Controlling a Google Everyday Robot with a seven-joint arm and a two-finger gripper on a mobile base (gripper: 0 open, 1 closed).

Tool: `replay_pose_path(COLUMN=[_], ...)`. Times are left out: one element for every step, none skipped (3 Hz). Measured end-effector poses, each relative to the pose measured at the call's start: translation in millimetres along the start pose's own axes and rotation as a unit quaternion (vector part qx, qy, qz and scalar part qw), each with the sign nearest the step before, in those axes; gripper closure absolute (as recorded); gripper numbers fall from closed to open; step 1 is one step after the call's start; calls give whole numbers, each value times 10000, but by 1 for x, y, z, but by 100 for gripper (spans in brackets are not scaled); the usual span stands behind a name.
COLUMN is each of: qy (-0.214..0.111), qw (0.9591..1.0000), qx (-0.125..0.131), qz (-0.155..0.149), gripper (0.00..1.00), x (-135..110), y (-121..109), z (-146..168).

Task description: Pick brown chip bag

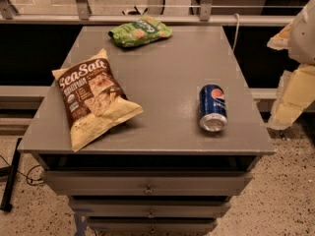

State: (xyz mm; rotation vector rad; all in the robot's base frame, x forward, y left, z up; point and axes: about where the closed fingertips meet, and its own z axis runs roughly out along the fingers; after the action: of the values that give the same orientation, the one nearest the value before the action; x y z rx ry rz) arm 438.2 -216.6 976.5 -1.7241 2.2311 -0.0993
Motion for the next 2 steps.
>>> replay_pose_path(qy=[0,-261], qw=[10000,9996], qx=[0,-12], qz=[0,-56], gripper=[0,0], x=[0,-14], y=[0,2], z=[0,3])
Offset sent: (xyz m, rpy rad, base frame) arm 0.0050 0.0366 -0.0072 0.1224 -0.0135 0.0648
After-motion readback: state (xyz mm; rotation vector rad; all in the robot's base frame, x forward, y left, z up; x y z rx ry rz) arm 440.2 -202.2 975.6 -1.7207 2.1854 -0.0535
